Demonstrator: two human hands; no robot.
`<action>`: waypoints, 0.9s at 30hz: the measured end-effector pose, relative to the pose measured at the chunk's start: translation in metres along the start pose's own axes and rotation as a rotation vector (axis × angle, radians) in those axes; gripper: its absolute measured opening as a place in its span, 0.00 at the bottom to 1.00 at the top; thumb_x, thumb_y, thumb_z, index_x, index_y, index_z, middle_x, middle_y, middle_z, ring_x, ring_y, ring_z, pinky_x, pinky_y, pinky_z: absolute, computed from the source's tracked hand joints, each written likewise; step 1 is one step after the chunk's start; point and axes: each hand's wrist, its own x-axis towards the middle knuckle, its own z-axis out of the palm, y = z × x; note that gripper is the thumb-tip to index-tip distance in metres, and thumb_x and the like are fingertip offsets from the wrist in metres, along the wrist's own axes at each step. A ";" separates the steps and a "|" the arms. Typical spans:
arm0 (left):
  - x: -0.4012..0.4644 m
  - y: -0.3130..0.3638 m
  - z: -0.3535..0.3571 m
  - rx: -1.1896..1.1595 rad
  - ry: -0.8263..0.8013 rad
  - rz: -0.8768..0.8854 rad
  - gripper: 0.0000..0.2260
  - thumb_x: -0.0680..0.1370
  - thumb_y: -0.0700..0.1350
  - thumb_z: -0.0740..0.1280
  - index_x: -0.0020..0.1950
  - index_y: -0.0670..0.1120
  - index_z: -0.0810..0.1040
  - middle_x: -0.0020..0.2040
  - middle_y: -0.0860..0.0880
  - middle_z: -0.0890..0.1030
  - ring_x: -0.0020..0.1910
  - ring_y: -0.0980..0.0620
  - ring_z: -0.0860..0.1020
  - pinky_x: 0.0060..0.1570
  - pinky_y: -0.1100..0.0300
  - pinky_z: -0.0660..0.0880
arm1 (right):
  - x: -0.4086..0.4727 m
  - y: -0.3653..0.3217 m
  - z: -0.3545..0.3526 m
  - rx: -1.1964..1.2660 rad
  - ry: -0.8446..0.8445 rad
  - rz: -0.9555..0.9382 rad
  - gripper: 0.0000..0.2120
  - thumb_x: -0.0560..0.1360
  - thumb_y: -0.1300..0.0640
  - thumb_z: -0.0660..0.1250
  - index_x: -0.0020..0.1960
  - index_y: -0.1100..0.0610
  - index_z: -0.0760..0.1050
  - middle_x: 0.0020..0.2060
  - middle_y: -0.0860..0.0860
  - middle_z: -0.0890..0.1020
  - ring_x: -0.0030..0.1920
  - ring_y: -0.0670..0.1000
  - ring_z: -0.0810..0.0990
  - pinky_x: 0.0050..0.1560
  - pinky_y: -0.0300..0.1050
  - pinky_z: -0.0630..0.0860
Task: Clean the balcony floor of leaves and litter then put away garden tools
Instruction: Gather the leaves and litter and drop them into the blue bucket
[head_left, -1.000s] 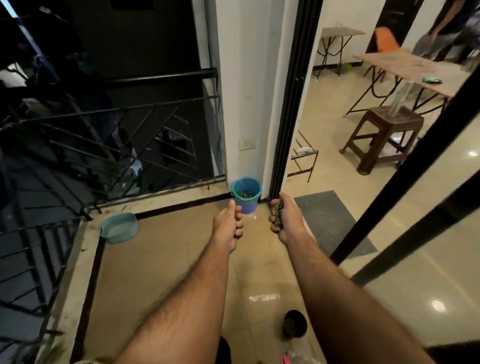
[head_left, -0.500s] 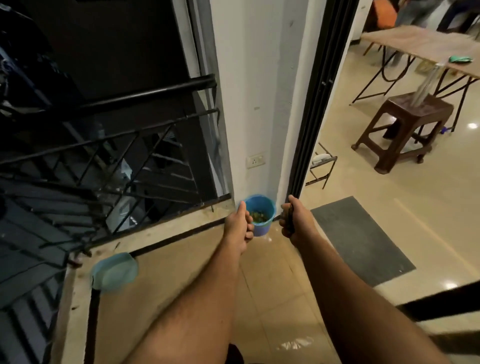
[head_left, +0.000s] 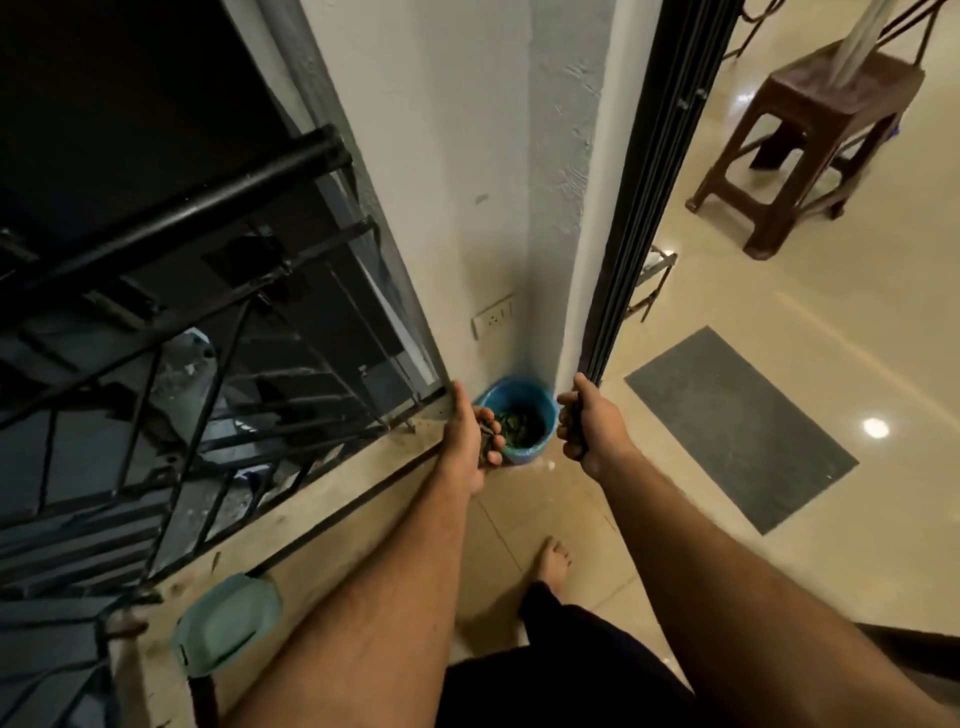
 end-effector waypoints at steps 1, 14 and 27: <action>0.011 0.009 0.000 0.012 0.007 -0.011 0.27 0.79 0.70 0.51 0.41 0.47 0.68 0.31 0.48 0.72 0.25 0.54 0.68 0.19 0.64 0.60 | 0.012 -0.008 0.004 -0.009 0.010 0.008 0.21 0.80 0.38 0.58 0.43 0.54 0.77 0.35 0.51 0.72 0.32 0.49 0.68 0.21 0.39 0.63; 0.145 0.070 0.046 0.384 -0.139 -0.207 0.14 0.85 0.51 0.56 0.48 0.45 0.76 0.37 0.47 0.78 0.33 0.52 0.76 0.29 0.61 0.69 | 0.119 -0.043 0.040 0.227 0.237 0.133 0.21 0.81 0.43 0.54 0.42 0.54 0.77 0.34 0.53 0.75 0.32 0.50 0.71 0.25 0.40 0.65; 0.311 0.032 0.023 0.795 -0.335 -0.324 0.21 0.84 0.60 0.54 0.53 0.44 0.75 0.41 0.46 0.77 0.34 0.53 0.75 0.30 0.60 0.71 | 0.232 0.056 0.081 0.599 0.555 0.238 0.15 0.80 0.47 0.56 0.44 0.54 0.75 0.35 0.53 0.74 0.31 0.51 0.71 0.27 0.40 0.62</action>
